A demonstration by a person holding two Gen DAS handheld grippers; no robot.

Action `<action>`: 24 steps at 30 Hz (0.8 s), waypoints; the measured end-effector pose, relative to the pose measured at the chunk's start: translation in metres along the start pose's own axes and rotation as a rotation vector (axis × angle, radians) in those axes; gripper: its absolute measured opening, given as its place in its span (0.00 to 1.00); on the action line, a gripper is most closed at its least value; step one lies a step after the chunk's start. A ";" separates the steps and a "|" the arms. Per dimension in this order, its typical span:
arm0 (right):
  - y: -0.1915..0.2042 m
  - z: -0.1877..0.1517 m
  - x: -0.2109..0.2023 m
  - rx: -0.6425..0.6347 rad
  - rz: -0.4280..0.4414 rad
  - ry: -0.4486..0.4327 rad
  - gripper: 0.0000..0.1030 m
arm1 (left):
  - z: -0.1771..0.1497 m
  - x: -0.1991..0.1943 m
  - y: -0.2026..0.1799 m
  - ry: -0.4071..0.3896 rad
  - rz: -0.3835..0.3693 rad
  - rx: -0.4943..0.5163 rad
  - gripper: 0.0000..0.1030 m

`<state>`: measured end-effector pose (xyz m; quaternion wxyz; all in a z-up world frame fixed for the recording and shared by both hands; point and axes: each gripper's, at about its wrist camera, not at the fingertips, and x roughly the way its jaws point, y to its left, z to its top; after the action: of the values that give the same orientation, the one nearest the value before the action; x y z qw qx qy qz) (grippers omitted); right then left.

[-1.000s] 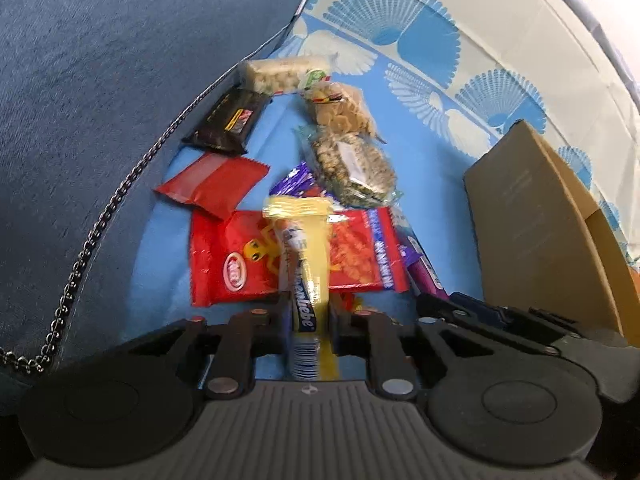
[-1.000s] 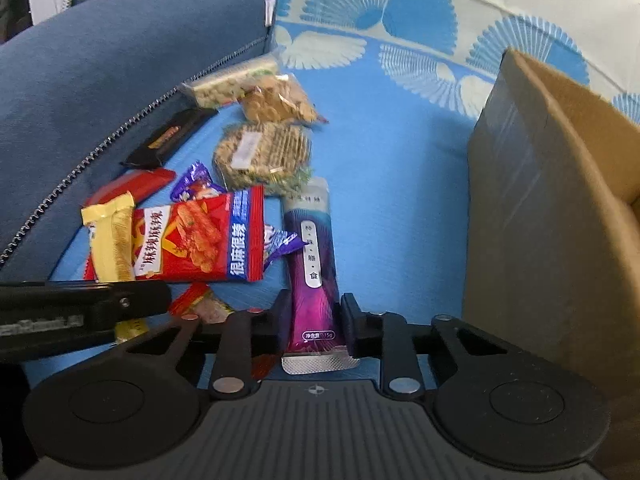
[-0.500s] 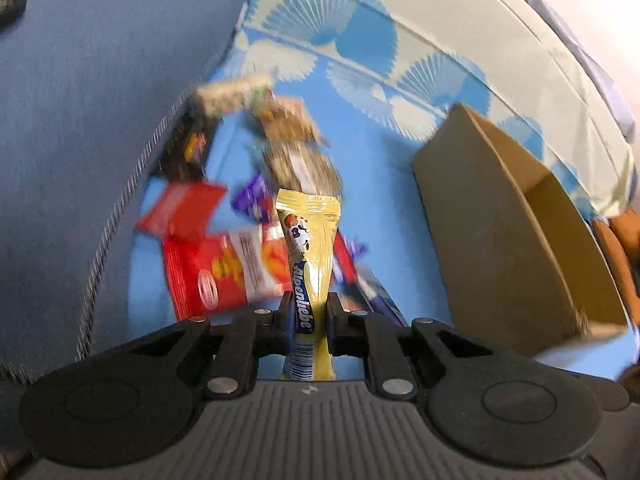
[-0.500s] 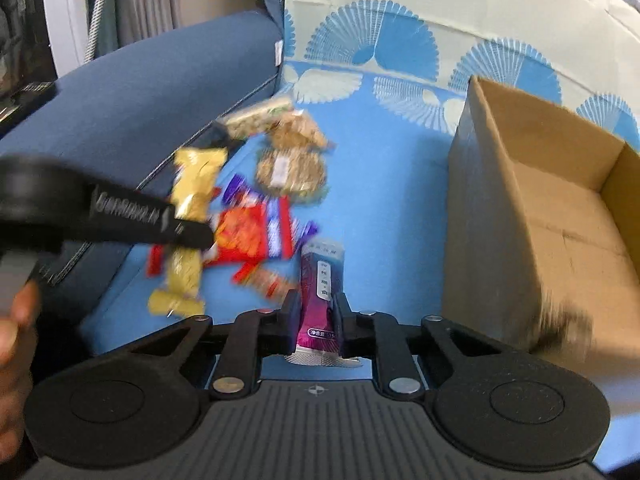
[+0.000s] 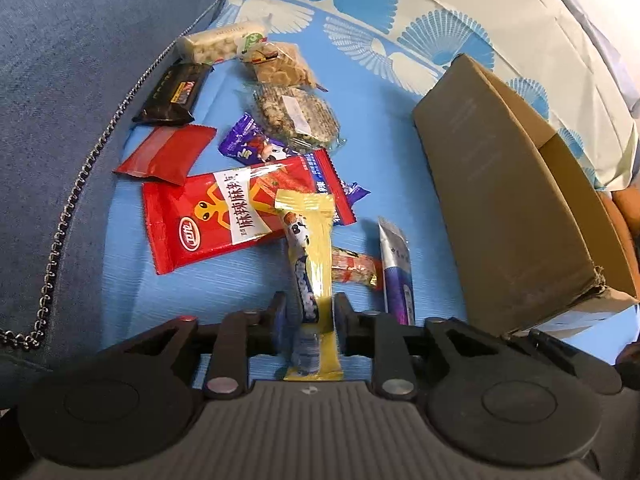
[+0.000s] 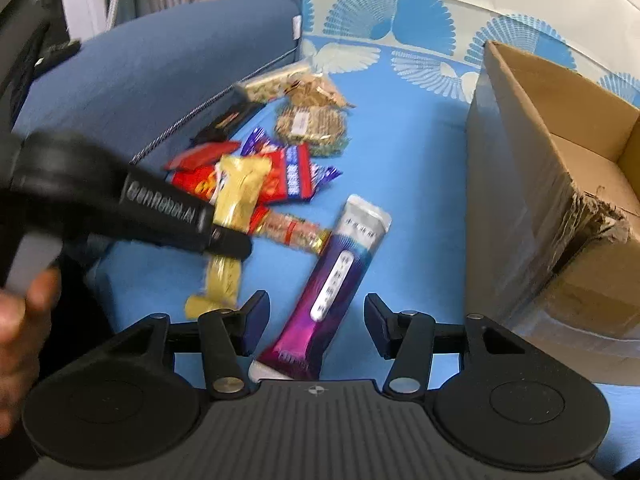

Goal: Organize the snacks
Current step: 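Grasp the yellow wafer bar with left tool while right tool grasps purple tube snack, then lift the yellow wafer bar with left tool while right tool lifts purple tube snack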

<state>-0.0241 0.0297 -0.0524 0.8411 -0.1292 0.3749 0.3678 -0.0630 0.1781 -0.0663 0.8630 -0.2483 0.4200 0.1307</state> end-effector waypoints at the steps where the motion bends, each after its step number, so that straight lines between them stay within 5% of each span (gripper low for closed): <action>1: -0.001 0.001 0.002 0.009 0.000 -0.004 0.54 | 0.000 0.000 -0.001 -0.001 0.005 0.001 0.35; 11: -0.002 -0.002 0.025 0.015 -0.016 0.030 0.52 | -0.003 0.006 -0.008 0.017 0.035 0.025 0.38; 17: -0.003 -0.003 0.023 -0.013 -0.021 0.026 0.18 | -0.007 0.009 -0.017 0.019 0.053 0.063 0.38; 20: -0.006 -0.003 0.020 -0.010 -0.041 0.017 0.16 | -0.007 0.010 -0.018 0.018 0.063 0.075 0.36; 24: -0.011 -0.001 0.009 0.006 -0.046 -0.001 0.15 | -0.008 0.009 -0.021 0.013 0.074 0.091 0.23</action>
<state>-0.0127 0.0269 -0.0602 0.8498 -0.1349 0.3728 0.3473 -0.0534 0.1562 -0.0708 0.8654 -0.1939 0.4399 0.1416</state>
